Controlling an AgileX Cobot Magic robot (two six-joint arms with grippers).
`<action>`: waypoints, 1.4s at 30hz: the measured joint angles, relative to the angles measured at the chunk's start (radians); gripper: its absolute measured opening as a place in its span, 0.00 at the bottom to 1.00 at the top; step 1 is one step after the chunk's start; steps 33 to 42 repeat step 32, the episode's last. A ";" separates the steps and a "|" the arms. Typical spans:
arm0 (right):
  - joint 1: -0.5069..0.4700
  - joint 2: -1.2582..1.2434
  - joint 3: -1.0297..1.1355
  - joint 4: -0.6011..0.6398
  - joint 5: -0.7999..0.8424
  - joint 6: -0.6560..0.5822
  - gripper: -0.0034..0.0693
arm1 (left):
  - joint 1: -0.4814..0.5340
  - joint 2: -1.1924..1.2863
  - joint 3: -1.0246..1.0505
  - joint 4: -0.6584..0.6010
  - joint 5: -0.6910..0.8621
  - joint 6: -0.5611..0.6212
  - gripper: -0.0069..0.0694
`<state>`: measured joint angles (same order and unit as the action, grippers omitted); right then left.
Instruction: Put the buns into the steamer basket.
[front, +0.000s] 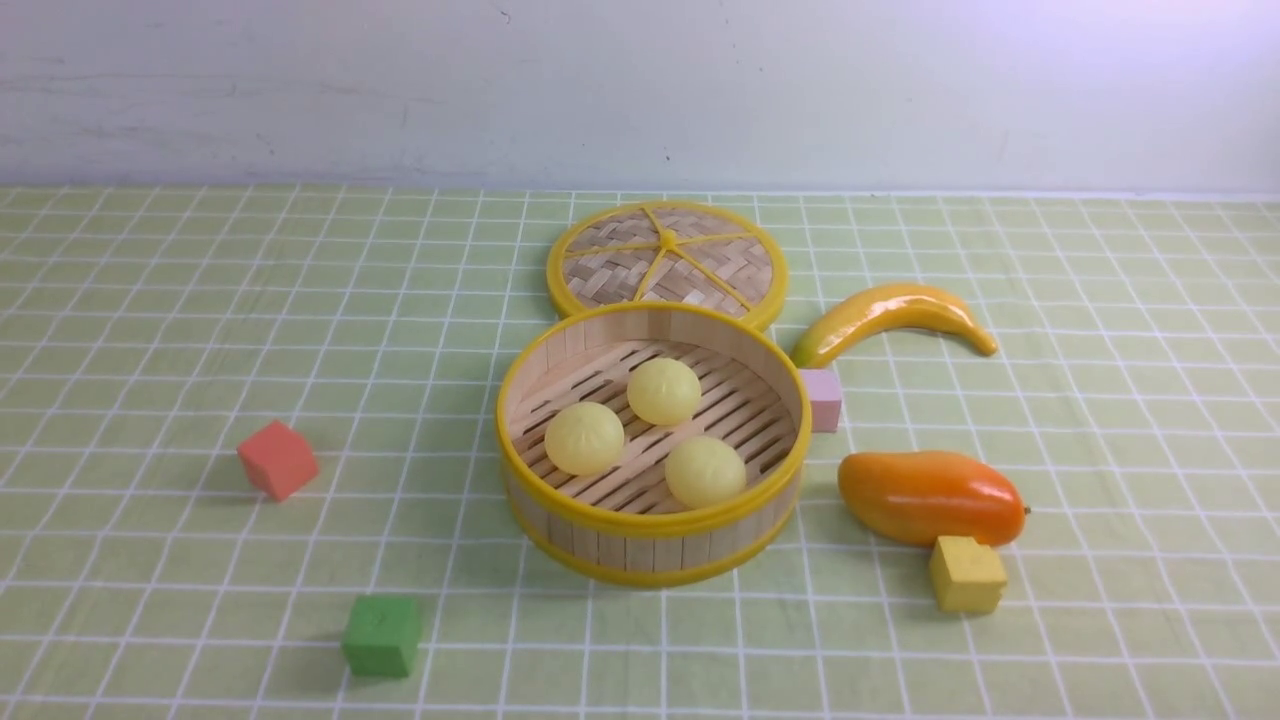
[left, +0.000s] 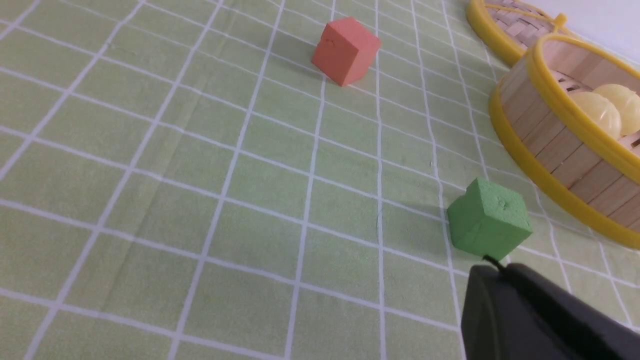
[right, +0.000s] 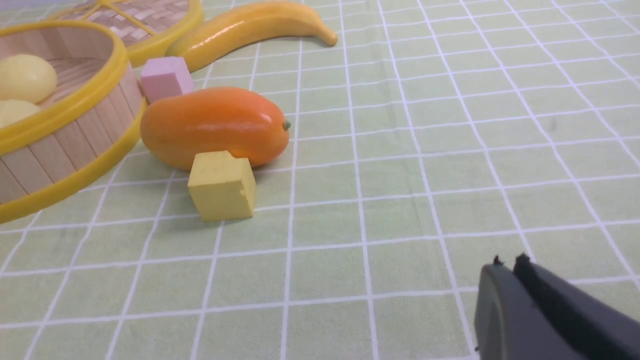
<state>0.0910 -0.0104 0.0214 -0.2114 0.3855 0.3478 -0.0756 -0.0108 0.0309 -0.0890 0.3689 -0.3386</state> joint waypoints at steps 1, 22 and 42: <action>0.000 0.000 0.000 0.000 0.000 0.000 0.08 | 0.000 0.000 0.000 0.000 0.000 0.000 0.07; 0.000 0.000 0.000 0.000 0.000 0.000 0.13 | 0.000 0.000 0.000 0.001 0.000 0.000 0.08; 0.000 0.000 0.000 0.000 0.000 0.000 0.15 | 0.000 0.000 0.000 0.001 0.000 0.000 0.10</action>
